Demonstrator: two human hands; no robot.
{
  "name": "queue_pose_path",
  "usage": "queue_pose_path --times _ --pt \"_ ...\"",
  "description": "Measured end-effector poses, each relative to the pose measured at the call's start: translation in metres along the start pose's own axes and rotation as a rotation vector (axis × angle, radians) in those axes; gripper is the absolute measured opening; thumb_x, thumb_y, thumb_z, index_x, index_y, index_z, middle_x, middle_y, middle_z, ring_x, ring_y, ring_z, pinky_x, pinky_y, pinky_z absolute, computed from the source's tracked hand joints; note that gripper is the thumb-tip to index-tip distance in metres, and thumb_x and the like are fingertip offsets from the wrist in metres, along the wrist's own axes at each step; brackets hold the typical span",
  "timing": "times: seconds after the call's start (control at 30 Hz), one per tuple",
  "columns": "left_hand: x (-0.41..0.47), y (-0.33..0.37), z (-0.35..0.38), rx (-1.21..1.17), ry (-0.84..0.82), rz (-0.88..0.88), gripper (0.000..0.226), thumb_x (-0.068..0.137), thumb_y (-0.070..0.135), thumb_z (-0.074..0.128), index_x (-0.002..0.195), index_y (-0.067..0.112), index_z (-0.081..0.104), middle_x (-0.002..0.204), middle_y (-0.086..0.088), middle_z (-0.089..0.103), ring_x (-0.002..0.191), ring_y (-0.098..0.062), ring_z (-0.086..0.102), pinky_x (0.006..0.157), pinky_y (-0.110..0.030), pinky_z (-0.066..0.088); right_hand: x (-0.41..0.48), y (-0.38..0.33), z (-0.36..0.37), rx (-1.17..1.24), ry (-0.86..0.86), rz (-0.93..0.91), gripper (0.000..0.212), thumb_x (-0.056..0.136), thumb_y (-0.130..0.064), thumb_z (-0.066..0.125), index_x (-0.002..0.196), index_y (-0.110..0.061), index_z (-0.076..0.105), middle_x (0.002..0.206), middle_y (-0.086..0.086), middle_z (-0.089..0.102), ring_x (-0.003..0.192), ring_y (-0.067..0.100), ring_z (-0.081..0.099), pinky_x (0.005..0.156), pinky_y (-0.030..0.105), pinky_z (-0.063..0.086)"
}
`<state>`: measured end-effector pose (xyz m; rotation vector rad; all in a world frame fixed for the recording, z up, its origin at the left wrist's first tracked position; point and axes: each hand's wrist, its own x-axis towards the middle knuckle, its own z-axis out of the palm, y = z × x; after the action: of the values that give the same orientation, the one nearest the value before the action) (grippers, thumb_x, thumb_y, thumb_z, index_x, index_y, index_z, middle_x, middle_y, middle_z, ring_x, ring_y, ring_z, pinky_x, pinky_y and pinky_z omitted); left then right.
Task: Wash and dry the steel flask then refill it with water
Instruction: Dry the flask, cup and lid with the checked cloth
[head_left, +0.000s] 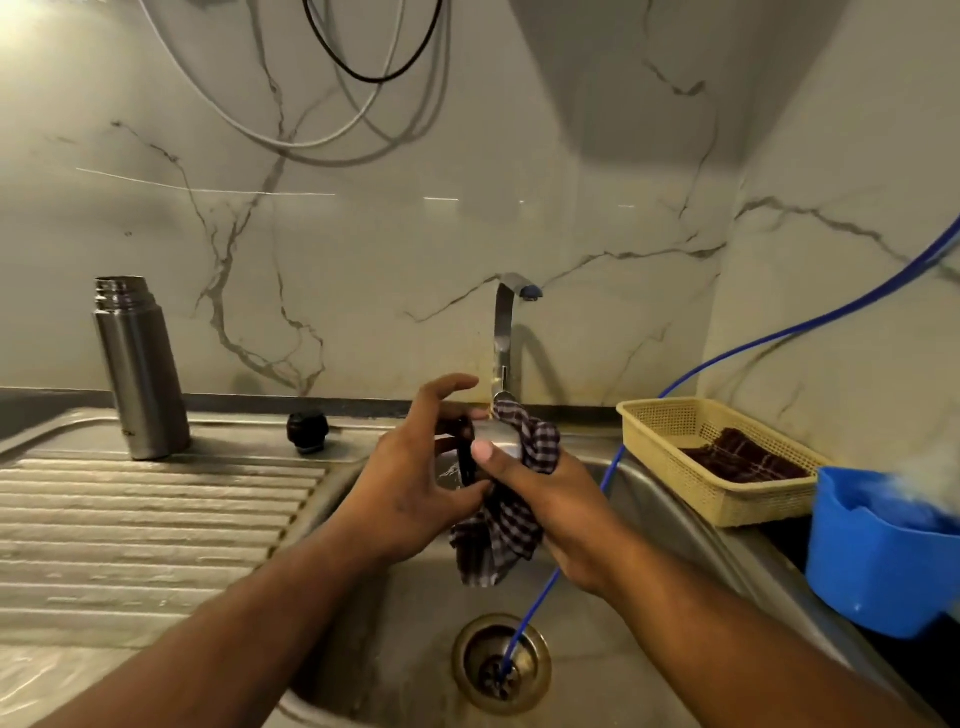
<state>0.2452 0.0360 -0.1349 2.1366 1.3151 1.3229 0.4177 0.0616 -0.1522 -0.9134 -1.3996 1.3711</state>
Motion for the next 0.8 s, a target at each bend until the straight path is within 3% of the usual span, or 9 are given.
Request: queue_pose_path --times 0.1,0.2,0.27,0.37,0.43,0.5,0.57,0.7,0.8 --pt "0.002 -0.001 -0.004 -0.039 -0.032 0.006 0.094 0.078 0.009 0.085 0.147 0.041 0.031 0.132 0.019 0.058 0.122 0.012 0.054 0.099 -0.006 0.042 -0.002 -0.004 0.000 0.055 0.008 -0.015 0.058 0.076 -0.037 0.085 0.129 -0.024 0.064 0.114 0.000 0.077 0.107 0.017 0.073 0.101 0.046 0.055" --pt "0.003 -0.006 -0.005 -0.109 -0.033 -0.024 0.087 0.080 0.013 0.084 0.148 0.036 0.035 0.136 0.019 0.056 0.128 0.007 0.052 0.105 -0.012 0.043 -0.002 -0.004 0.001 0.041 0.107 -0.044 0.061 0.074 -0.042 0.086 0.127 -0.023 0.065 0.106 -0.001 0.078 0.099 0.016 0.075 0.092 0.039 0.059" --pt "0.002 -0.006 -0.003 -0.158 0.021 -0.089 0.060 0.088 0.017 0.076 0.139 0.032 0.048 0.129 0.014 0.061 0.121 0.002 0.057 0.104 -0.022 0.049 -0.004 -0.005 0.001 -0.026 0.189 -0.094 0.054 0.076 -0.044 0.085 0.123 -0.025 0.066 0.101 -0.004 0.079 0.093 0.012 0.076 0.086 0.034 0.060" --pt "0.004 -0.005 -0.001 -0.335 0.015 -0.247 0.020 0.100 0.027 0.060 0.116 0.021 0.069 0.107 0.004 0.072 0.102 -0.015 0.065 0.092 -0.029 0.051 -0.004 -0.002 -0.003 -0.247 0.247 -0.175 0.060 0.070 -0.056 0.085 0.124 -0.035 0.066 0.106 -0.016 0.076 0.096 0.000 0.072 0.089 0.030 0.058" --pt "0.003 -0.004 0.000 -0.408 -0.073 -0.238 0.031 0.102 0.036 0.056 0.102 0.010 0.073 0.092 -0.006 0.070 0.090 -0.020 0.061 0.088 -0.037 0.049 -0.005 0.000 -0.002 -0.318 0.216 -0.228 0.058 0.073 -0.053 0.085 0.125 -0.041 0.062 0.109 -0.020 0.074 0.097 -0.005 0.069 0.088 0.025 0.058" --pt "0.001 -0.002 0.002 -0.465 -0.114 -0.218 0.042 0.103 0.037 0.056 0.100 -0.003 0.069 0.097 -0.023 0.070 0.094 -0.031 0.065 0.094 -0.049 0.051 -0.004 0.004 0.001 -0.380 0.171 -0.268 0.056 0.078 -0.051 0.082 0.128 -0.045 0.058 0.112 -0.022 0.072 0.099 -0.008 0.067 0.085 0.018 0.057" --pt "0.000 -0.002 0.002 -0.519 -0.099 -0.252 0.038 0.105 0.029 0.053 0.102 -0.006 0.069 0.104 -0.026 0.072 0.102 -0.033 0.070 0.097 -0.043 0.053 -0.002 0.007 0.003 -0.414 0.139 -0.285 0.061 0.079 -0.055 0.080 0.133 -0.048 0.053 0.120 -0.022 0.069 0.106 -0.009 0.064 0.082 0.011 0.052" --pt "0.003 -0.004 0.001 -0.406 -0.069 -0.262 0.042 0.102 0.037 0.054 0.094 -0.001 0.070 0.083 -0.008 0.068 0.081 -0.018 0.062 0.078 -0.033 0.049 0.002 0.008 0.003 -0.440 0.121 -0.341 0.066 0.080 -0.059 0.076 0.138 -0.054 0.043 0.133 -0.027 0.058 0.118 -0.013 0.054 0.088 0.005 0.042" --pt "0.004 -0.002 0.000 -0.407 -0.038 -0.266 0.034 0.104 0.028 0.052 0.098 0.005 0.075 0.092 -0.007 0.077 0.085 -0.017 0.070 0.077 -0.022 0.053 0.004 0.008 0.000 -0.495 0.092 -0.382 0.073 0.081 -0.065 0.070 0.144 -0.051 0.037 0.141 -0.025 0.051 0.124 -0.010 0.051 0.094 0.008 0.043"
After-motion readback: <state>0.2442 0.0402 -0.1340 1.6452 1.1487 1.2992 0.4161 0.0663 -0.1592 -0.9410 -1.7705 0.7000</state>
